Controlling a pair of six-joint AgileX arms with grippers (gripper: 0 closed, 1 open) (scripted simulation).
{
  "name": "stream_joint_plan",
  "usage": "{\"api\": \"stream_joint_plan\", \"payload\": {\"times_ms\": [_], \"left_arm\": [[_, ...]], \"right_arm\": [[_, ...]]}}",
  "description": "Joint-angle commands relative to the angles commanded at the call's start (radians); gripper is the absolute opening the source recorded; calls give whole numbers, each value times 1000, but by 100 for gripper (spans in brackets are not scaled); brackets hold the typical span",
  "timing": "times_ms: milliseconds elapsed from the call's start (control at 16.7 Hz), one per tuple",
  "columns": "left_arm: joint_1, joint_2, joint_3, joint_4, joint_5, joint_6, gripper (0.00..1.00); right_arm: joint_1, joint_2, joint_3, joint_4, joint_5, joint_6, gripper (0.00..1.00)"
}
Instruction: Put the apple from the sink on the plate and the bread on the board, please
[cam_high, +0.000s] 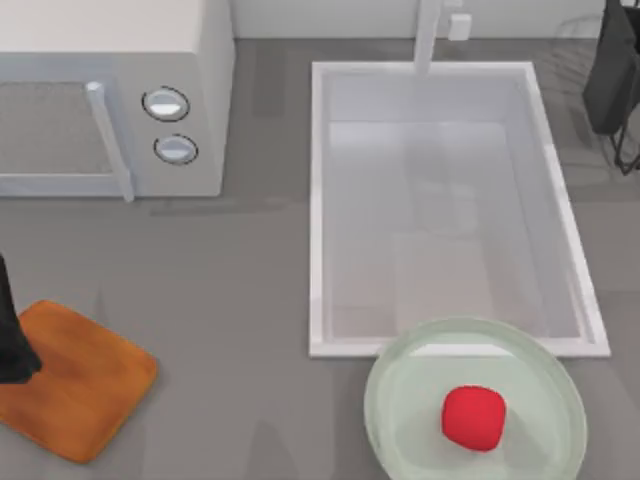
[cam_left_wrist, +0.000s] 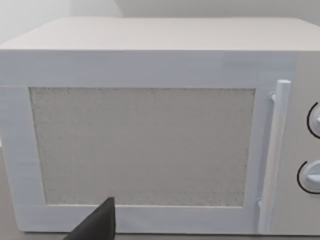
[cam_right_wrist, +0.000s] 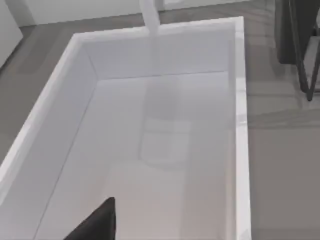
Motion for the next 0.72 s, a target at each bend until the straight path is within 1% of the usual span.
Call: {"api": "stream_joint_plan", "payload": {"times_ms": [180,360,480,720], "left_arm": [[0,0,0,0,0,0,100],[0,0,0,0,0,0,100],[0,0,0,0,0,0,100],[0,0,0,0,0,0,100]], "right_arm": [[-109,-224,-198,181,0,-111,100],[-185,-355,-323,302,0,-188,100],[-207,-389,-355,335,0,-210,100],[-208,-391,-357,337,0,-211,100]]}}
